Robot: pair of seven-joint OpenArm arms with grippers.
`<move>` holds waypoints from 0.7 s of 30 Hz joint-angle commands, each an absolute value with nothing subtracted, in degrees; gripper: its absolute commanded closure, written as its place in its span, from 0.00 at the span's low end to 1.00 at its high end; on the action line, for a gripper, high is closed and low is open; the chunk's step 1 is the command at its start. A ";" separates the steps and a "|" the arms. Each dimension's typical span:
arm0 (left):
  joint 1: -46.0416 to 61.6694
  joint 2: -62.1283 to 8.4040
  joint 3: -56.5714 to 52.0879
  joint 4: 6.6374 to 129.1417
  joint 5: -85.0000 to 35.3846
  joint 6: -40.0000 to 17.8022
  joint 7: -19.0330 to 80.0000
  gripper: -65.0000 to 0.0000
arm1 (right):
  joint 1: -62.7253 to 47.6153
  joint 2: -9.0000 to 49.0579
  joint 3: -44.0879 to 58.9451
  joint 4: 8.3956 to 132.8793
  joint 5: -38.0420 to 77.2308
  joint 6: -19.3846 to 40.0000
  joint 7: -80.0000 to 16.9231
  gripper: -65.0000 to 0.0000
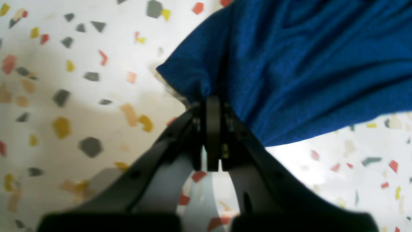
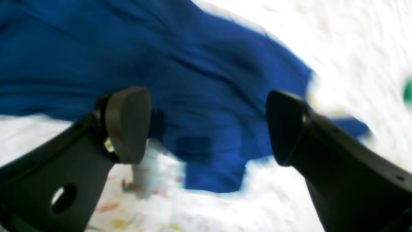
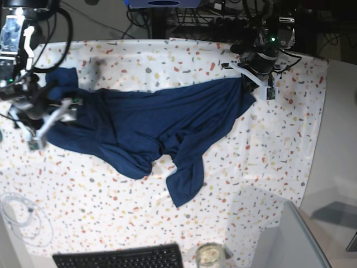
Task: Layout the t-shirt on the table in an organized manner, then fold the t-shirt properly
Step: 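Grasp the bunched fabric with the right gripper and drag it outward, then hold the shirt edges with both grippers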
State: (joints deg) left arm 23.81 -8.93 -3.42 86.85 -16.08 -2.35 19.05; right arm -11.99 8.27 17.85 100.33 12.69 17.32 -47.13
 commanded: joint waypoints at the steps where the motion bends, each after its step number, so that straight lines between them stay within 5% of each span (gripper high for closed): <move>1: 23.69 -9.10 -3.47 87.96 -16.13 -2.51 18.07 1.00 | -10.95 8.48 23.08 100.18 13.23 17.01 -45.49 0.19; 7: 23.69 -9.10 -3.30 87.96 -16.13 -2.51 18.07 1.00 | -1.45 2.33 47.08 90.07 13.58 17.01 -46.11 0.19; 18: 23.69 -9.10 -3.56 87.96 -16.13 -2.51 18.07 1.00 | 5.14 2.59 50.33 73.98 13.58 16.75 -45.05 0.20; 21: 23.78 -9.10 -3.56 87.96 -16.13 -2.51 18.07 1.00 | 5.14 2.33 50.15 73.27 13.49 11.74 -41.89 0.20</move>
State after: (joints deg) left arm 23.70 -8.78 -3.36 86.89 -16.08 -2.52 19.07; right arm 4.51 1.54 50.09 72.55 13.30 11.35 -42.41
